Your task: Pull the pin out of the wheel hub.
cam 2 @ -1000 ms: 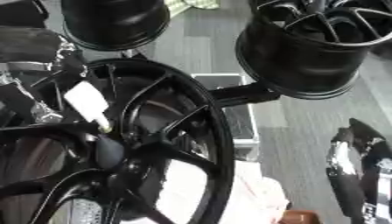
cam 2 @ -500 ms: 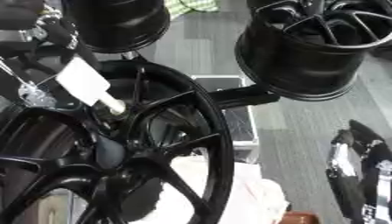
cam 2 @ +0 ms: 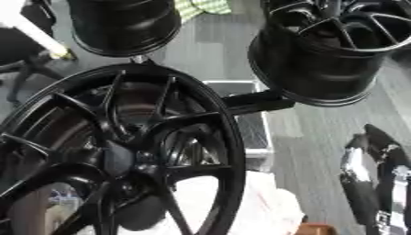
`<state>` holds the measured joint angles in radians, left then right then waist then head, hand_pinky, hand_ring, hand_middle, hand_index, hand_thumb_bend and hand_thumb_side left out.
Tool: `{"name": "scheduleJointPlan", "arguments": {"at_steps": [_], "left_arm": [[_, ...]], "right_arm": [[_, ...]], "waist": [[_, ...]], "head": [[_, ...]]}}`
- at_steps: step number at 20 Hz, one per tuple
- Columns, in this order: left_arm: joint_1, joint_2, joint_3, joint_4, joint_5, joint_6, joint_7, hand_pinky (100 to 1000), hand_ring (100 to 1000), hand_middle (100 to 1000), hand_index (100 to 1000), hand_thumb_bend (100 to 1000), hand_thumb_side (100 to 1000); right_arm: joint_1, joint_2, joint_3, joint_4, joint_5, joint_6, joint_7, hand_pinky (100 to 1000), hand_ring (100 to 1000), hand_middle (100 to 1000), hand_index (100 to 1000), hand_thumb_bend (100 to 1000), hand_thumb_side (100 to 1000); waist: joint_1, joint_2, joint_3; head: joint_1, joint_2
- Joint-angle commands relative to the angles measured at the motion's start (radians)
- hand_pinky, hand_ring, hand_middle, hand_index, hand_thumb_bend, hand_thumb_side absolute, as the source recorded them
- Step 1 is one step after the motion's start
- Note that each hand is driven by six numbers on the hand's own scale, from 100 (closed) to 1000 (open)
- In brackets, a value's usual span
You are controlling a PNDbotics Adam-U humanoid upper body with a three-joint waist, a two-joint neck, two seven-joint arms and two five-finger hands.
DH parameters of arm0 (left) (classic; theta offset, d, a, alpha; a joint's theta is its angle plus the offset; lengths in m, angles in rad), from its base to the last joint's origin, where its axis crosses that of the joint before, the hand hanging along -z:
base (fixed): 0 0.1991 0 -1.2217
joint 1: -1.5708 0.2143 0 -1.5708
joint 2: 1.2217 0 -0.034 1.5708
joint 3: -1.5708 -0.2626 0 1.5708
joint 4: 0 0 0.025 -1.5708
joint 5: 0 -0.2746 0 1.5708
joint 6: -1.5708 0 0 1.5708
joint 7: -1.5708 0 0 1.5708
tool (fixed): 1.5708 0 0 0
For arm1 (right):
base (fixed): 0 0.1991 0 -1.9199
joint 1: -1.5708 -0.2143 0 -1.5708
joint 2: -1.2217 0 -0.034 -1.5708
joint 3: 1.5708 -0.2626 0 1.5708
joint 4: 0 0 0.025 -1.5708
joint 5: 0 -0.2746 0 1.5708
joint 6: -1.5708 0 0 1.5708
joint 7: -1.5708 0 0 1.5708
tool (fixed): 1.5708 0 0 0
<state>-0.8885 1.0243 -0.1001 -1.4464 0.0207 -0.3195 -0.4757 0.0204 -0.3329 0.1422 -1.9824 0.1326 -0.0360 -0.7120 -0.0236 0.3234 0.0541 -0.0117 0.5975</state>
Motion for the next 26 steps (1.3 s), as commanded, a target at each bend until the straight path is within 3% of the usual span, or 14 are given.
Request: {"name": "scheduleJointPlan", "arguments": {"at_steps": [1,7,15,17,18,19,20,23,24,26], "left_arm": [[0.042,0.088,0.098,0.099,0.021,0.041,0.072,524,438,129,252,100,337],[0.169,0.126,0.178,0.291,-0.028,0.077,0.22,536,456,161,286,100,336],[0.236,0.092,0.17,0.363,-0.095,0.013,0.237,583,497,257,380,100,287],[0.242,0.083,0.164,0.363,-0.108,-0.012,0.216,656,574,398,516,100,273],[0.244,0.079,0.162,0.364,-0.114,-0.025,0.2,727,670,533,688,100,263],[0.245,0.077,0.16,0.365,-0.12,-0.037,0.178,758,722,592,744,100,259],[0.247,0.078,0.159,0.367,-0.131,-0.048,0.155,860,855,775,877,100,253],[0.249,0.076,0.163,0.37,-0.172,-0.082,0.108,918,915,831,941,100,258],[0.249,0.075,0.164,0.371,-0.181,-0.091,0.098,926,921,834,949,100,365],[0.25,0.073,0.166,0.37,-0.19,-0.103,0.086,922,921,834,950,100,371]], "right_arm": [[0.002,-0.014,-0.011,-0.018,0.009,-0.001,-0.007,879,863,640,794,100,567],[0.005,-0.009,-0.015,-0.018,0.011,-0.002,-0.011,879,863,640,794,100,565],[0.002,-0.002,-0.015,-0.018,0.007,-0.005,-0.009,880,863,640,794,100,563],[0.002,-0.001,-0.015,-0.018,0.006,-0.005,-0.009,880,863,640,794,100,564],[0.002,0.0,-0.014,-0.018,0.006,-0.005,-0.008,880,863,640,794,100,564],[0.001,0.0,-0.014,-0.018,0.007,-0.005,-0.008,880,863,640,794,100,564],[0.002,0.001,-0.014,-0.018,0.006,-0.005,-0.008,880,863,640,794,100,564],[0.001,0.002,-0.014,-0.018,0.006,-0.005,-0.008,880,863,639,794,100,565],[0.001,0.002,-0.014,-0.018,0.006,-0.005,-0.008,880,862,639,794,100,564],[0.0,0.001,-0.015,-0.018,0.005,-0.006,-0.009,880,862,639,794,100,563]], "waist": [[0.0,-0.024,0.003],[-0.01,-0.028,0.011],[-0.023,-0.029,0.006],[-0.025,-0.028,0.004],[-0.025,-0.028,0.003],[-0.025,-0.027,0.002],[-0.025,-0.027,0.001],[-0.025,-0.026,0.001],[-0.024,-0.026,0.001],[-0.024,-0.027,0.001]], "head": [[-0.005,0.001],[-0.009,-0.003],[-0.006,-0.008],[-0.005,-0.01],[-0.005,-0.01],[-0.005,-0.01],[-0.006,-0.01],[-0.007,-0.009],[-0.007,-0.009],[-0.007,-0.01]]}}
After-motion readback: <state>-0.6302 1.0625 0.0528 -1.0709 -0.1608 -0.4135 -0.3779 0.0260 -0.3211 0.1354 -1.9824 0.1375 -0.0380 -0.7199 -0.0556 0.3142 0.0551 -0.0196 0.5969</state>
